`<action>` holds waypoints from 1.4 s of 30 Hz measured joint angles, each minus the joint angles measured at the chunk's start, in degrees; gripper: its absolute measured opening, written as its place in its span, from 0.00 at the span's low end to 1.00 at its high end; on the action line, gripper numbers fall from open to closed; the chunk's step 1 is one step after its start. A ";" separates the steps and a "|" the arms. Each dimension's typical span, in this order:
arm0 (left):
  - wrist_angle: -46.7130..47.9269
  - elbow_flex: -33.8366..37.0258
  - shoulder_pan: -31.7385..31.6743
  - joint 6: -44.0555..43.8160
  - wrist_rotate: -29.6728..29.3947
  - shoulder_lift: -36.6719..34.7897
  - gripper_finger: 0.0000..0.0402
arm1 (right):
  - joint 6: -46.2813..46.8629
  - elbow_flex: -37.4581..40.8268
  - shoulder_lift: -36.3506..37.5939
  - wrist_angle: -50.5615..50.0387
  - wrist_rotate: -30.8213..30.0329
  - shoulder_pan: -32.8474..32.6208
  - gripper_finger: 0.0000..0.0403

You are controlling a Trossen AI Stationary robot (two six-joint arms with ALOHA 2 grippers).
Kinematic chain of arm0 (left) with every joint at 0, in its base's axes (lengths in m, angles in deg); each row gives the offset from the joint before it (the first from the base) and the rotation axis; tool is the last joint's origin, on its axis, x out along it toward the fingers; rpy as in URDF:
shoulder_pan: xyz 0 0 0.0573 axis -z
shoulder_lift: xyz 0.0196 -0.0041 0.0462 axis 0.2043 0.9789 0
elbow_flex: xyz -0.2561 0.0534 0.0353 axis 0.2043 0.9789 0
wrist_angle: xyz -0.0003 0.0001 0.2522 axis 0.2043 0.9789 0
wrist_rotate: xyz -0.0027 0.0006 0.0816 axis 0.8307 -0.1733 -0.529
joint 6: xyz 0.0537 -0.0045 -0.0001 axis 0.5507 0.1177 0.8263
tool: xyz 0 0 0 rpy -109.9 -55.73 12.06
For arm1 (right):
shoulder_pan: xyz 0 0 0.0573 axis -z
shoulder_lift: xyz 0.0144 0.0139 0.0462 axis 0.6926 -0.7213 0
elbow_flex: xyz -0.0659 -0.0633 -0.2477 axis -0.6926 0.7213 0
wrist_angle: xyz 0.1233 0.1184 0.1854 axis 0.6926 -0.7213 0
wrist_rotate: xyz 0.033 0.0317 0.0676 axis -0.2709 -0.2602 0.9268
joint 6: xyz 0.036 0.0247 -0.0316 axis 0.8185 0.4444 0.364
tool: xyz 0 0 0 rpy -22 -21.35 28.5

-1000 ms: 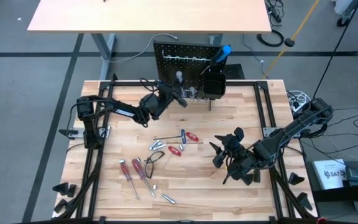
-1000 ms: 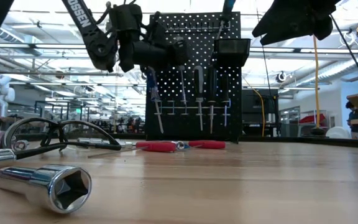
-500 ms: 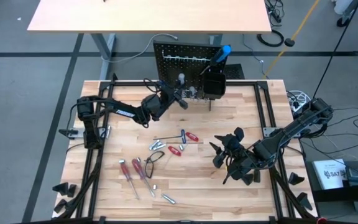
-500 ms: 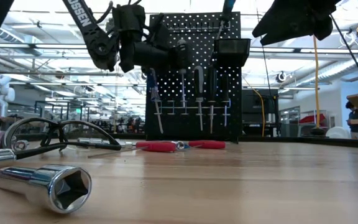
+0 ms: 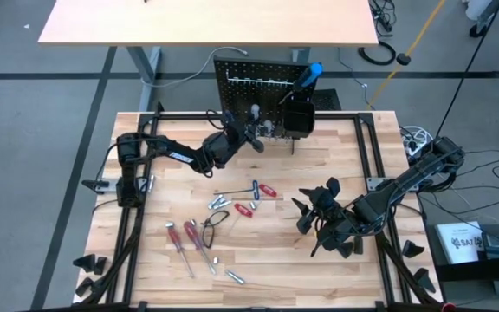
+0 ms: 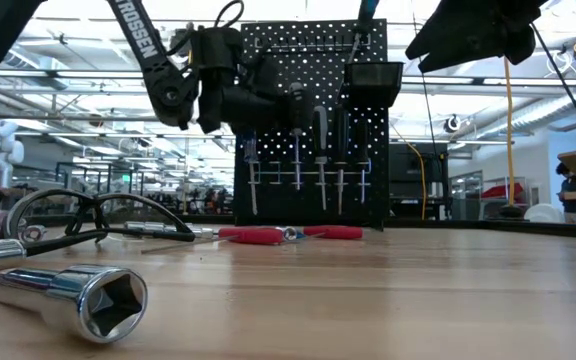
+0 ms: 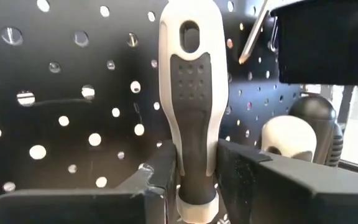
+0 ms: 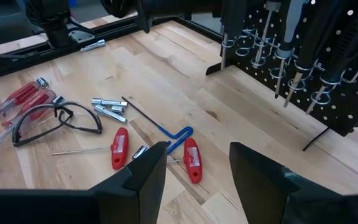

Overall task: Hang tools onto peg board
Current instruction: Hang the gray socket screwdriver onto the peg board, then hang the red screwdriver onto the peg board

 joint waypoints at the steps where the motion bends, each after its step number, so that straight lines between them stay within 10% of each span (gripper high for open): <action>1: 0.01 0.00 0.00 0.00 0.00 0.08 0.21 | -0.01 0.00 0.00 0.00 0.00 0.00 0.42; 12: 6.00 -0.04 0.26 -0.12 -0.26 0.20 0.22 | -0.16 0.00 0.00 -0.19 -0.02 0.02 0.42; 23: 7.88 -0.04 1.24 -0.07 -0.44 0.23 0.58 | -0.02 0.00 0.02 0.13 0.07 0.02 0.42; 42: 16.89 0.17 11.98 7.04 -15.18 -5.22 0.60 | -0.15 0.00 0.02 0.26 1.53 0.00 0.42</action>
